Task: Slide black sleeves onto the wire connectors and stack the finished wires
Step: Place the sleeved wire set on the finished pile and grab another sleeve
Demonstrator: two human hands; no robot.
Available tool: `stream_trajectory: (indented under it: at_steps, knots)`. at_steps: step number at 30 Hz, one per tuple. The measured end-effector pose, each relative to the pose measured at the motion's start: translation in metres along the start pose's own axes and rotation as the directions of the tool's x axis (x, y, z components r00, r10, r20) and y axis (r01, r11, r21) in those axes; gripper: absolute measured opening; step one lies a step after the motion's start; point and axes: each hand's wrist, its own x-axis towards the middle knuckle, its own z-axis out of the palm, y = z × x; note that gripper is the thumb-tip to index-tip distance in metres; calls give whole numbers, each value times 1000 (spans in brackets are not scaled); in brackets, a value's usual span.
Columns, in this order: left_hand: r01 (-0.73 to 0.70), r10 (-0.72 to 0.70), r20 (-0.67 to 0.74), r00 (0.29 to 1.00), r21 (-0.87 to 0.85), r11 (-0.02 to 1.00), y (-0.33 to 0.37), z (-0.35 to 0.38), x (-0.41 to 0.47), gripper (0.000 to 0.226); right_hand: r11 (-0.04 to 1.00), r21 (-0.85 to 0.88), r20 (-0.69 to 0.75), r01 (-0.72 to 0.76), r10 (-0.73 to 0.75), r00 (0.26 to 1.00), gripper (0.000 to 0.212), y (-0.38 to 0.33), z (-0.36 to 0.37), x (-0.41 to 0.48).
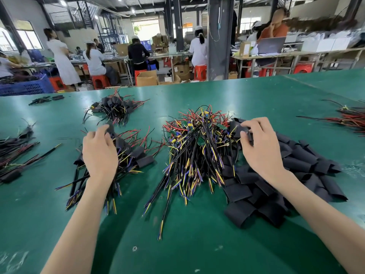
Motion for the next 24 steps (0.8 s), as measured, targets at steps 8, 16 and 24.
stream_trajectory:
  at_steps: [8,16,24]
  knots:
    - [189,-192,-8,981,230,955,-6,0,-2,28,963,-214,259,-165,219,941,20,17,0,3]
    - [-100,186,303,935,-278,955,104,22,7,27,895,-435,605,97,211,768,51,34,18,-9]
    - [-62,176,587,790,-210,976,163,78,13,39,893,-422,627,155,164,761,47,34,17,-11]
